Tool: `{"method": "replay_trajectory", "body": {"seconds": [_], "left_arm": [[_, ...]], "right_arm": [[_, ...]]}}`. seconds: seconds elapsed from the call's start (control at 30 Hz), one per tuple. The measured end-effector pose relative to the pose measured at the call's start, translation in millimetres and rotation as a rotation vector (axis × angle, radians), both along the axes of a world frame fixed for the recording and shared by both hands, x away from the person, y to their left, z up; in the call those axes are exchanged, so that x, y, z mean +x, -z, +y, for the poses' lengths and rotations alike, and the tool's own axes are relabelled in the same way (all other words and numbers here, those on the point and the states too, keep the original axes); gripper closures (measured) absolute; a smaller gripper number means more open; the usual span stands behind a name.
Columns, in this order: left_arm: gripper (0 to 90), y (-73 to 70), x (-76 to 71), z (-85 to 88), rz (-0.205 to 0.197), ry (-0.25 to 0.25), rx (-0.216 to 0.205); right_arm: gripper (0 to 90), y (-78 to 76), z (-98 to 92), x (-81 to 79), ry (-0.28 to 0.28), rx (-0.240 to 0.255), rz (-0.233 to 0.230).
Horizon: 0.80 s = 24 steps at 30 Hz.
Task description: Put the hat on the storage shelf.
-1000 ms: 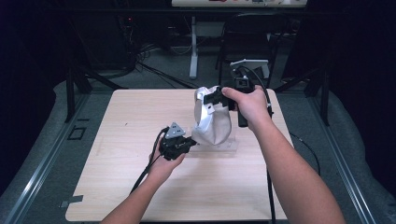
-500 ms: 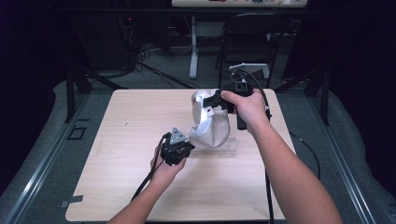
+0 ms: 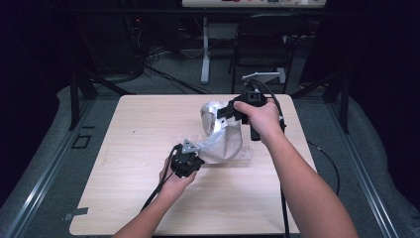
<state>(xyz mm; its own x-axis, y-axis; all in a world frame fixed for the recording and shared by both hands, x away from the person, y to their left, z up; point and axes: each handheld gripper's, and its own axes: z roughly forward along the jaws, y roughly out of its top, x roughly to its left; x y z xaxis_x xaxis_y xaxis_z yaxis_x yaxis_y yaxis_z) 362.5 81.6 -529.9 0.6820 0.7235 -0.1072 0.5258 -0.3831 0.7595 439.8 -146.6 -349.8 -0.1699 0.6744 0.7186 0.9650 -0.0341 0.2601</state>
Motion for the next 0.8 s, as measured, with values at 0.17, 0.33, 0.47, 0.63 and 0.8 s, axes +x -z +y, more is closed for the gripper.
{"method": "replay_trajectory", "body": {"seconds": [0.17,0.33,0.47,0.63,0.8], "left_arm": [[84.3,1.8,-2.3,0.5,-0.022,-0.002,0.000],[72.0,2.1,-4.5,0.4,-0.022,0.004,-0.023],[66.4,0.4,-7.0,1.1,-0.029,0.011,-0.023],[58.2,-1.7,-9.6,4.5,-0.035,0.008,-0.034],[54.6,-5.7,-16.6,14.1,-0.042,0.000,-0.070]], "right_arm": [[81.9,1.9,0.6,1.4,0.005,-0.004,0.006],[81.9,2.9,-0.2,1.9,0.012,-0.007,0.001],[81.8,4.0,-0.9,2.0,0.017,-0.010,0.007],[81.7,3.2,-2.5,1.0,0.016,-0.017,0.001],[81.2,2.3,-3.1,-0.8,0.008,-0.028,-0.005]]}}
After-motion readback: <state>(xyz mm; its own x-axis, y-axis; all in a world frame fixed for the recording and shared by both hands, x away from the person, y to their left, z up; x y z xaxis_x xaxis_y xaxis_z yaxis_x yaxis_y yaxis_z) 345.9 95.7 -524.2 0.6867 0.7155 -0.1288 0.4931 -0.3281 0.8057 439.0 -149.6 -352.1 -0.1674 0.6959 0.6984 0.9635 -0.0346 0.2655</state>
